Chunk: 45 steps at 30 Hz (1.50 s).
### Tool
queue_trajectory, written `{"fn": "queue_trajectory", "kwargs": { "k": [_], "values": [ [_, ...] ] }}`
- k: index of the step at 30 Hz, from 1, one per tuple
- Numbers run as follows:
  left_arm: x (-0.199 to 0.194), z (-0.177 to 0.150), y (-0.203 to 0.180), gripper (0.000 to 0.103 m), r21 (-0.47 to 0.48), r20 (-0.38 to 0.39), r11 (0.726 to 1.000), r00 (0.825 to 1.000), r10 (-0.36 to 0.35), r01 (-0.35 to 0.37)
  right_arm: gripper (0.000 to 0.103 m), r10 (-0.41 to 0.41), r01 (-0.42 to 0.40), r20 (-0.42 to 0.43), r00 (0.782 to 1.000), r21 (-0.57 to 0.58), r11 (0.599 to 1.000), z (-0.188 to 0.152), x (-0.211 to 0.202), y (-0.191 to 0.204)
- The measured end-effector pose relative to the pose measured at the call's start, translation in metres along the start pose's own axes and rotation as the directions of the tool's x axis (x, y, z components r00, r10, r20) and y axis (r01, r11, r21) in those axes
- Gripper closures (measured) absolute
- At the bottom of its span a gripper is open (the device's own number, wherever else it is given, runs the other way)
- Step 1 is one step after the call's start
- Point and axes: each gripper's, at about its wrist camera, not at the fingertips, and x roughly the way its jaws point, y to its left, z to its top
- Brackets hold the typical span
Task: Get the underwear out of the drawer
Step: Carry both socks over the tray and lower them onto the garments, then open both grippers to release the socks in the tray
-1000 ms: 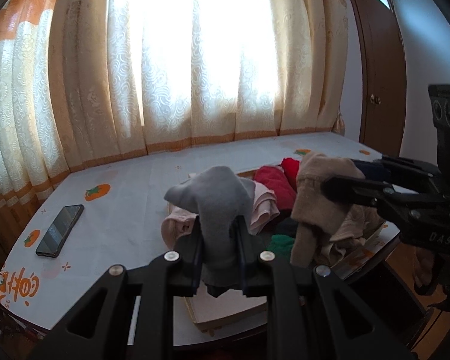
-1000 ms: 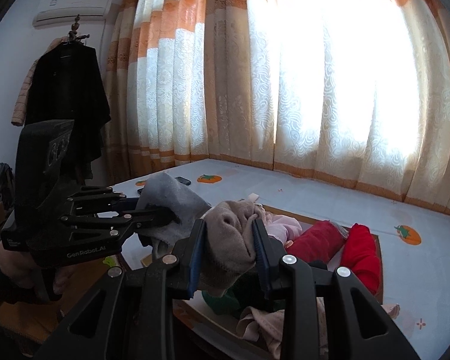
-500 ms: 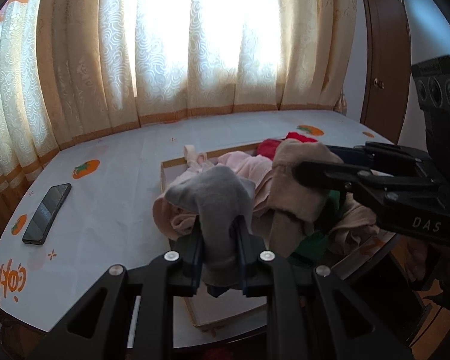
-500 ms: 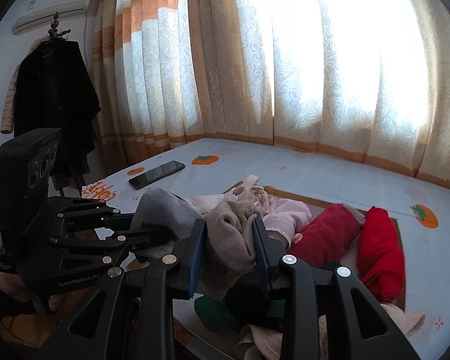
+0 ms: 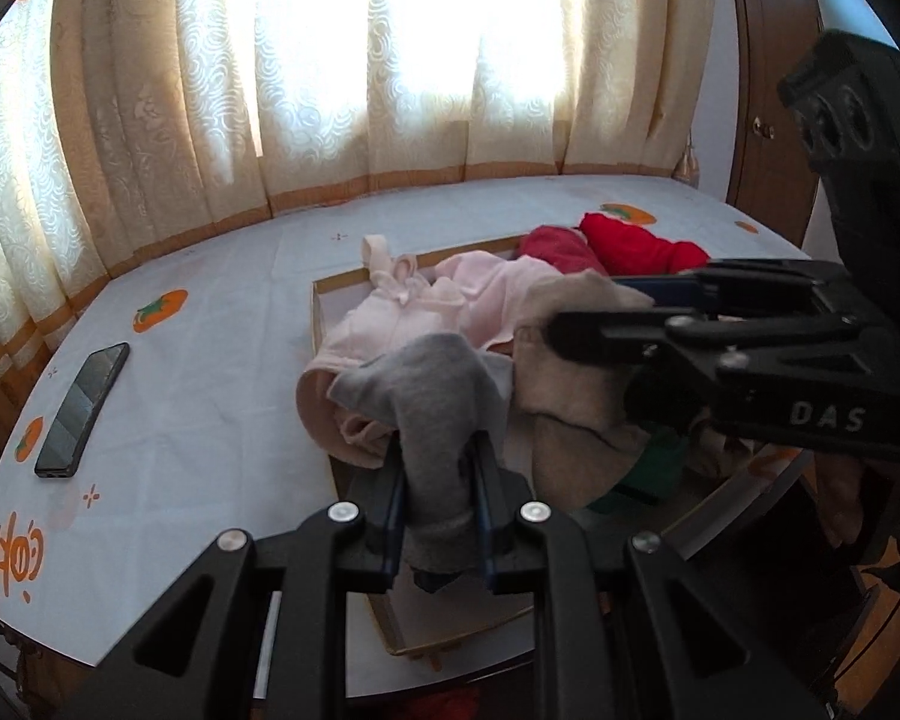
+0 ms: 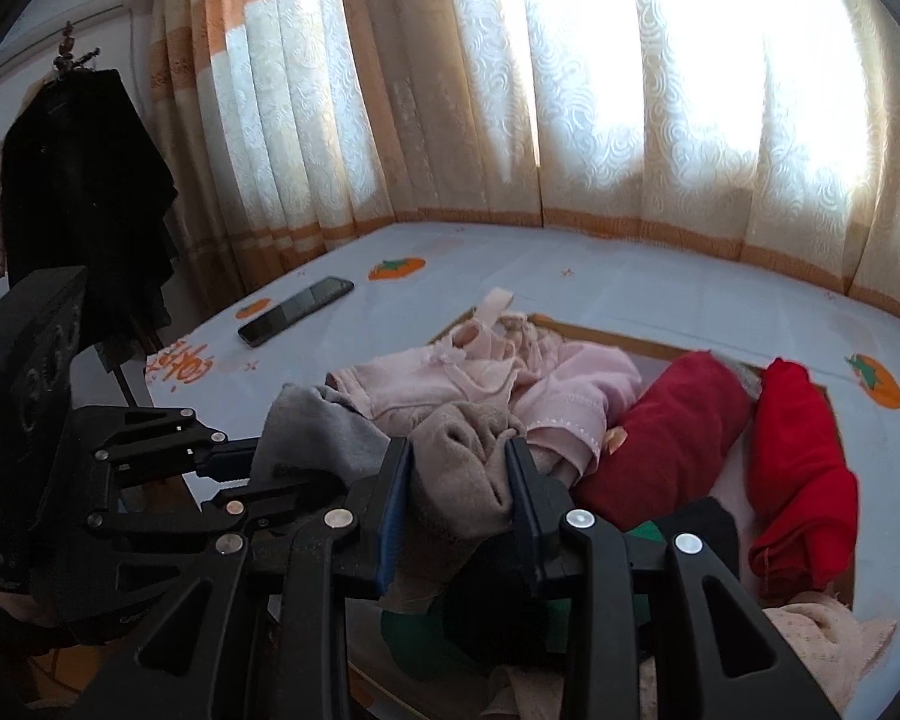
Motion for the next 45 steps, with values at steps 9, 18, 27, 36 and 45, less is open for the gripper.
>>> {"fn": "queue_trajectory", "kwargs": {
  "k": [9, 18, 27, 36, 45],
  "values": [
    [0.013, -0.006, -0.002, 0.08, 0.015, -0.032, 1.0, 0.999, -0.001, 0.002, 0.067, -0.033, 0.032, -0.056, 0.998, -0.009, 0.999, -0.005, 0.017, -0.001],
    [0.013, -0.009, -0.003, 0.079, 0.016, -0.022, 1.0, 1.0, 0.007, -0.007, 0.063, -0.065, 0.062, -0.072, 0.995, -0.041, 0.997, -0.005, 0.021, 0.003],
    [0.01, -0.012, -0.004, 0.072, 0.009, -0.003, 1.0, 1.0, 0.007, -0.007, 0.043, -0.087, 0.086, -0.041, 0.995, -0.037, 0.996, -0.012, 0.015, 0.002],
    [0.002, -0.013, -0.011, 0.044, 0.017, 0.021, 1.0, 1.0, 0.01, -0.01, 0.037, -0.109, 0.108, -0.017, 0.994, -0.06, 0.992, -0.016, 0.008, 0.009],
    [-0.012, -0.014, -0.018, 0.028, 0.027, 0.051, 0.999, 0.998, 0.025, -0.026, 0.034, -0.108, 0.108, 0.002, 0.994, -0.048, 0.993, -0.023, -0.006, 0.007]
  ]
}}
